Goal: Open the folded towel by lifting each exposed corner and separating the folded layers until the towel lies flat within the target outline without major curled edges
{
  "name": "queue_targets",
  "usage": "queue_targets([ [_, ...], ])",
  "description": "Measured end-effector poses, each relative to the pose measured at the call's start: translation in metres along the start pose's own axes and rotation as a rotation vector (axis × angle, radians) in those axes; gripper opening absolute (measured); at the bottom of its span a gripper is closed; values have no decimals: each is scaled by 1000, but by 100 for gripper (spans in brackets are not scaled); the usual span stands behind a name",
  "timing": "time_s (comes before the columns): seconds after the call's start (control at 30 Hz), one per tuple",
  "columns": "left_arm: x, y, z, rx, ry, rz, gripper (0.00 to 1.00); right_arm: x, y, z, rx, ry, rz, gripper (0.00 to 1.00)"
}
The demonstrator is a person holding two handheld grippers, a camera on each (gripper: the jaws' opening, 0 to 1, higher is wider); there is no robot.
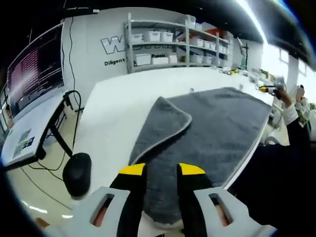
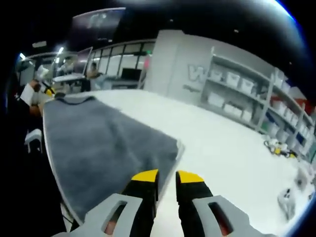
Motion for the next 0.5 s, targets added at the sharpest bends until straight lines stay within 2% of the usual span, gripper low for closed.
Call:
queue_targets([
  [0.13,3,10,-4,-59,6,-24,32,-6,13,3,-21,13,-23,14],
  [0.23,4,13,-6,-82,3,-29,38,-17,24,6,-62,0,-20,24],
  [0.3,4,18,-7,-104,-2,-38,43,-20,28,9,-64,-3,-16,28],
  [0.37,3,26,-7,-149,6,-23,49,-23,32,12,-62,-1,-16,28],
  [0.5,-5,41,-9,-214,-24,-29,59,-26,37,21,-61,25,2,31],
])
Point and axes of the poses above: the point that each gripper's makers call its tool centre point, and the gripper's own axes: z roughly forward along the fingers, x roughly to its left, y roughly out of its top, the point moved 2 cm from there along -z, roughly backward along the fingers, and after that the axes turned 14 degrees about y, right-handed, at the moved point
